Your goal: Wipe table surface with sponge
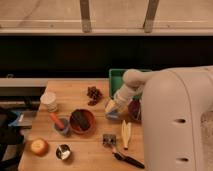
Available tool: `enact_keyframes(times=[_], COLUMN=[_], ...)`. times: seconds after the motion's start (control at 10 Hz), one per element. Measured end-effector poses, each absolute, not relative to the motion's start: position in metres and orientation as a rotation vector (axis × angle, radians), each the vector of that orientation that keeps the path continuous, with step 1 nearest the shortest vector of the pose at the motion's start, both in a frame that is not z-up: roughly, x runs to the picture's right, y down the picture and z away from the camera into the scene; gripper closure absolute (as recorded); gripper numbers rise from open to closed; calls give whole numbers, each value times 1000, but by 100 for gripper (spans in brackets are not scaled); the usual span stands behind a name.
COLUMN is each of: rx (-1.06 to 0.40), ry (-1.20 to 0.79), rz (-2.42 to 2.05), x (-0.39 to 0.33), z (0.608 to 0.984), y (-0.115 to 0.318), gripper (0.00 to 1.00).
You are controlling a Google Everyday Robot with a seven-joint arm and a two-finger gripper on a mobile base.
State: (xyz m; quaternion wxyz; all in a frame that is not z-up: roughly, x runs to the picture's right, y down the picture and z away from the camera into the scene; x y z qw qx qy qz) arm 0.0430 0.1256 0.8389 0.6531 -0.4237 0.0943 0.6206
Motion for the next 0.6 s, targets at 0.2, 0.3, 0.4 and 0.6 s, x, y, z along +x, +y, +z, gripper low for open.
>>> enact_keyframes(times=[0.2,0.3,0.4,0.6], rx=[-967,-968,-962,-955], ry=[223,233,237,245], rz=[1401,1406,1417,1438], x=[17,9,8,14], z=[843,845,845,843], y=[123,124,123,123], gripper=[100,100,100,100])
